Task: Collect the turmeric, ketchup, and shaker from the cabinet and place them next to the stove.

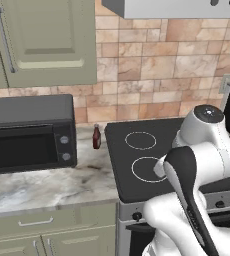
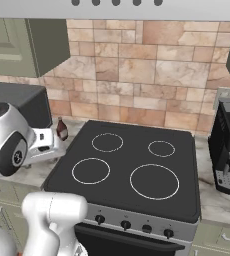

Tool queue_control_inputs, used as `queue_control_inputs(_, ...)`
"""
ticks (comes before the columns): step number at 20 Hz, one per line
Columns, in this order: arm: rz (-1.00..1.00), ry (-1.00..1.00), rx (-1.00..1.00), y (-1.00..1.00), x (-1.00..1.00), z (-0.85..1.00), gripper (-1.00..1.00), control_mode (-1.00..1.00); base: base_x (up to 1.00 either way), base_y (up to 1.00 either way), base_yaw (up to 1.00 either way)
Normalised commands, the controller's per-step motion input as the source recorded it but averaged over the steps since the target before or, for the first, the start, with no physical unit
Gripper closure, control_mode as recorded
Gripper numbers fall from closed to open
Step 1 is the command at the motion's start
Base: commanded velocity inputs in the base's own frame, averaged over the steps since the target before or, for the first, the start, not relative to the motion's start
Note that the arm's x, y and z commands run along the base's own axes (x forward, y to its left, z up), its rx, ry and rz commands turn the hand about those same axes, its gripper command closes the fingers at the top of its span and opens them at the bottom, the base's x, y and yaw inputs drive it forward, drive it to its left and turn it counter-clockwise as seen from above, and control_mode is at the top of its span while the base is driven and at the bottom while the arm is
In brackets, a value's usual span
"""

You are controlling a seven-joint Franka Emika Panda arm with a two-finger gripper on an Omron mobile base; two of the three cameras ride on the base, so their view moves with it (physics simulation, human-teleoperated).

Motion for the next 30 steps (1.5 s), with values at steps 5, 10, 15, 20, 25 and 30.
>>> queue_control_inputs(5, -0.03, 0.05, -0.01, 0.07, -0.19, -0.18, -1.00, -1.00, 0.00, 0.00, 0.00)
queue_control_inputs(10, 0.00, 0.04, -0.04, 0.11, -0.19, -0.18, -1.00, -1.00, 0.00, 0.00, 0.00)
queue_control_inputs(15, 0.00, 0.00, 0.00, 0.00, -0.23, -0.09, -1.00, 1.00, -0.26, 0.03, 0.04)
queue_control_inputs(20, 0.00, 0.00, 0.00, 0.00, 0.00, 0.00, -1.00, 1.00, -0.79, 0.08, 0.04)
queue_control_inputs(25, 0.00, 0.00, 0.00, 0.00, 0.00, 0.00, -1.00, 1.00, -0.82, -0.06, -0.25)
queue_control_inputs(30, 0.00, 0.00, 0.00, 0.00, 0.00, 0.00, -1.00, 1.00, -0.35, -0.08, -0.60)
